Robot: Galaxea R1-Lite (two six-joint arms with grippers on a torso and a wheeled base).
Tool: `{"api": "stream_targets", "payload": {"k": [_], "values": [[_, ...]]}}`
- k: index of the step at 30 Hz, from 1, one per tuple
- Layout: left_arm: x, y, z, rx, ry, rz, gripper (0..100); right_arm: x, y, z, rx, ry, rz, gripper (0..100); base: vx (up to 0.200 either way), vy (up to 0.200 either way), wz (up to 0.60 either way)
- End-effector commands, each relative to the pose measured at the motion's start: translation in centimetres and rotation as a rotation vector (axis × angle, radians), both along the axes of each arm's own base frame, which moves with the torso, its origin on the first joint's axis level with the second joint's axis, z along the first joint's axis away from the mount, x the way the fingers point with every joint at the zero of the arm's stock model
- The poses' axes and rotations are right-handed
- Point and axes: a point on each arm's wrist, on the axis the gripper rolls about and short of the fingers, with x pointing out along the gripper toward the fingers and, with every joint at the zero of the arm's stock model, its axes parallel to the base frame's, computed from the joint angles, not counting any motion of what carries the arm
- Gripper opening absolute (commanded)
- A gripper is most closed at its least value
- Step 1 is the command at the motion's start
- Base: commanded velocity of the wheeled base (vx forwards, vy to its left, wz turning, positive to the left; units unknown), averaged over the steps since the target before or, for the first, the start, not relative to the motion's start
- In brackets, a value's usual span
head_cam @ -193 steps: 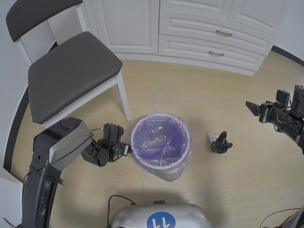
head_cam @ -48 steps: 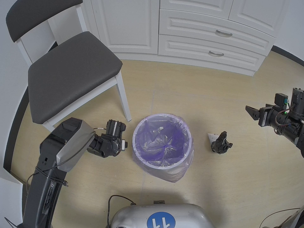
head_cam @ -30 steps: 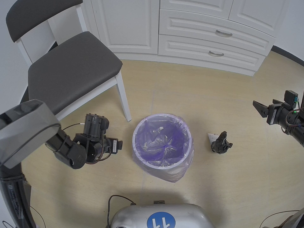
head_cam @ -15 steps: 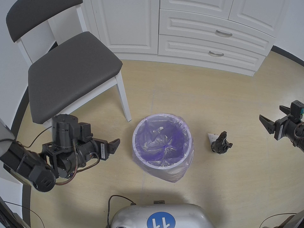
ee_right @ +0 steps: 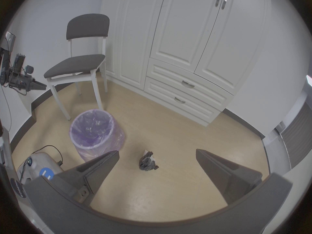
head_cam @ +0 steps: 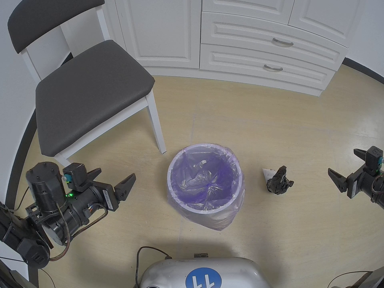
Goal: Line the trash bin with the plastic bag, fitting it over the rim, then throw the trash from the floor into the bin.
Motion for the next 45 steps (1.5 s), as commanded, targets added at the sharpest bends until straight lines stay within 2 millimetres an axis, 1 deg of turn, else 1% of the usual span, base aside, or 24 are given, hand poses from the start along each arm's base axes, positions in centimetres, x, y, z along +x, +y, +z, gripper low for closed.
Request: {"api": "stream_targets", "payload": {"k": [1,4,5,6,8,10,15,16,19,22,24,28,30,31,33,34,35,38,40,43,45], "values": [[-2.3,1.4,1.9,-0.036,-0.07,0.012,100,0.2,-0.1,0.0,0.027,0.049,-0.022,100,0.0,0.0,0.0],[-2.5,1.8,2.7,-0.036,-0.082,0.024,100,0.2,0.3,0.6,0.068,0.095,-0.01,100,0.0,0.0,0.0],[-2.4,1.9,3.6,-0.04,-0.096,0.032,100,0.3,0.8,1.1,0.106,0.126,0.01,100,0.0,0.0,0.0],[-2.5,2.0,4.1,-0.041,-0.094,0.033,100,0.2,1.2,1.5,0.134,0.143,0.026,100,0.0,0.0,0.0],[-2.9,2.2,4.6,-0.025,-0.055,0.032,100,0.0,2.0,2.1,0.202,0.192,0.044,100,0.0,0.0,0.0],[-3.4,2.2,5.1,-0.015,-0.022,0.014,100,-0.1,2.3,2.7,0.234,0.221,0.044,100,0.0,0.0,0.0],[-5.6,2.2,6.9,-0.052,0.009,-0.072,100,-0.3,2.2,3.2,0.216,0.216,-0.014,100,0.0,0.0,0.0],[-5.6,2.1,7.0,-0.055,0.011,-0.076,100,-0.3,2.2,3.2,0.214,0.215,-0.018,100,0.0,0.0,0.0],[-7.0,1.3,7.9,-0.128,0.034,-0.188,100,-0.2,1.9,3.3,0.146,0.178,-0.124,100,0.0,0.0,0.0],[-7.2,1.0,8.0,-0.137,0.032,-0.219,100,-0.3,1.7,3.4,0.109,0.165,-0.176,100,0.0,0.0,0.0],[-7.4,1.0,7.8,-0.125,0.032,-0.227,100,-0.8,1.6,3.5,0.07,0.145,-0.214,100,0.0,0.0,0.0],[-8.4,1.7,8.7,-0.146,-0.021,-0.23,100,-2.1,1.8,4.0,0.018,0.105,-0.19,100,0.0,0.0,0.0],[-8.6,1.8,9.0,-0.138,-0.03,-0.222,100,-2.6,1.9,4.0,0.01,0.095,-0.172,100,0.0,0.0,0.0],[-8.5,2.0,9.0,-0.098,-0.038,-0.204,100,-3.2,2.2,4.0,-0.002,0.086,-0.146,100,0.0,0.0,0.0],[-8.4,2.3,8.8,-0.008,-0.048,-0.151,100,-3.7,2.4,4.0,-0.015,0.074,-0.142,100,0.0,0.0,0.0],[-8.4,2.3,8.8,0.003,-0.05,-0.141,100,-3.8,2.4,4.1,-0.015,0.07,-0.142,100,0.0,0.0,0.0],[-8.3,2.5,8.7,0.064,-0.061,-0.083,100,-4.0,2.5,4.3,-0.015,0.056,-0.149,100,0.0,0.0,0.0],[-8.3,2.6,8.6,0.113,-0.073,-0.006,100,-4.0,2.6,4.6,0.0,0.047,-0.145,100,0.0,0.0,0.0],[-8.3,2.6,8.6,0.115,-0.075,0.008,100,-4.1,2.6,4.8,0.009,0.044,-0.137,100,0.0,0.0,0.0],[-8.2,2.5,8.7,0.118,-0.074,0.023,100,-2.5,3.1,5.3,0.151,0.073,-0.122,100,0.0,0.0,0.0],[-7.9,2.4,8.8,0.113,-0.071,0.024,100,-1.6,3.0,5.5,0.21,0.122,-0.106,100,0.0,0.0,0.0]]}}
